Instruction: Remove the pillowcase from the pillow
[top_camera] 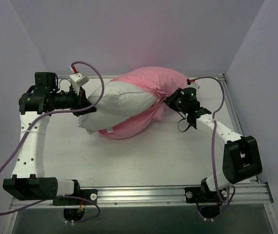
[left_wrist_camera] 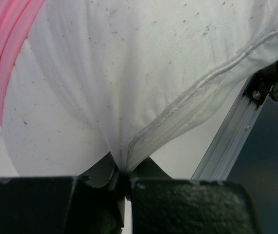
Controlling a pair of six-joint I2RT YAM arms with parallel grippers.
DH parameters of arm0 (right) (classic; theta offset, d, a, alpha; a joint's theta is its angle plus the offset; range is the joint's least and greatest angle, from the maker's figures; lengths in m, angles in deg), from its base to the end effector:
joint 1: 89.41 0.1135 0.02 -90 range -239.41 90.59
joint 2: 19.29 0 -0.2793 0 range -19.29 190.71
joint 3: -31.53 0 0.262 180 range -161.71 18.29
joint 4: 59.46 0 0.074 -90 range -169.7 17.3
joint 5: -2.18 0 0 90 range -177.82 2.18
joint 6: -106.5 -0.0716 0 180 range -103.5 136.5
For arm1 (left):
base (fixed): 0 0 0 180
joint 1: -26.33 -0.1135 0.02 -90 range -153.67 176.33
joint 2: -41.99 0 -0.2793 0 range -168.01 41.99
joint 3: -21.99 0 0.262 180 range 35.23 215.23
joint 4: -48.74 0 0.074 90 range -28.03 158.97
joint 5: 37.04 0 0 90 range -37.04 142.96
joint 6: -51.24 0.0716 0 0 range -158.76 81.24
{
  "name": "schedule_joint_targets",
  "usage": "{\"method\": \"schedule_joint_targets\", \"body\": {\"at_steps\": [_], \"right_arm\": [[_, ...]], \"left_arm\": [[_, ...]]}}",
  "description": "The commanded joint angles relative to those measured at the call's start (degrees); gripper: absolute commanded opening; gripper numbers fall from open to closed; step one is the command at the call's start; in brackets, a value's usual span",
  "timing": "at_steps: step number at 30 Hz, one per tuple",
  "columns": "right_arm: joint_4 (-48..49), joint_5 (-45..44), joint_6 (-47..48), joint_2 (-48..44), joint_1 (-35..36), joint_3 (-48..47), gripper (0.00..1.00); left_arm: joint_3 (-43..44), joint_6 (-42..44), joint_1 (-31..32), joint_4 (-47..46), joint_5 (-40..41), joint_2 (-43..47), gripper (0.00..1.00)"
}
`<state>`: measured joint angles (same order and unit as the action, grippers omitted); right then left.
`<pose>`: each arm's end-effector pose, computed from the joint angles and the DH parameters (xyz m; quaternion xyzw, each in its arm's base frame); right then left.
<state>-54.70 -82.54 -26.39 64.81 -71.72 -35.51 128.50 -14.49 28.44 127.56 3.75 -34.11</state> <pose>0.3636 0.1229 0.2835 0.1415 0.7655 0.3470 0.5230 0.2569 -0.0637 0.4269 0.3379 0.7938 -0.3199 0.3916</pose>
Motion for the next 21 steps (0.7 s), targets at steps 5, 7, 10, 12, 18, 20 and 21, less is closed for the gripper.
{"method": "schedule_joint_targets", "body": {"at_steps": [5,7,10,12,18,20,21], "right_arm": [[-3.84,-12.48,5.89,10.02,-11.71,-4.64,0.00],[-5.16,-12.66,6.94,11.00,-14.33,-5.87,0.00],[-5.61,-11.44,7.74,11.18,-19.95,-5.62,0.00],[-5.00,-9.16,7.56,10.48,-23.04,-3.86,0.00],[1.24,-0.02,8.62,7.14,-21.31,4.03,0.00],[2.83,1.14,8.97,4.95,-14.66,5.80,0.00],[3.09,0.79,8.79,4.16,-12.79,7.29,0.00]], "left_arm": [[16.84,-5.45,-13.17,3.24,-14.23,2.53,0.02],[21.06,-7.74,-13.97,2.62,-14.51,1.92,0.02],[23.70,-8.36,-16.87,2.27,-14.77,1.30,0.02],[23.53,-8.19,-19.50,2.01,-15.65,0.95,0.02],[11.87,-4.34,-18.12,-0.98,-15.05,2.53,0.02],[5.21,-2.57,-13.29,-2.20,-8.50,2.88,0.02],[2.90,-1.26,-11.62,-2.91,-6.27,3.23,0.02]]}}
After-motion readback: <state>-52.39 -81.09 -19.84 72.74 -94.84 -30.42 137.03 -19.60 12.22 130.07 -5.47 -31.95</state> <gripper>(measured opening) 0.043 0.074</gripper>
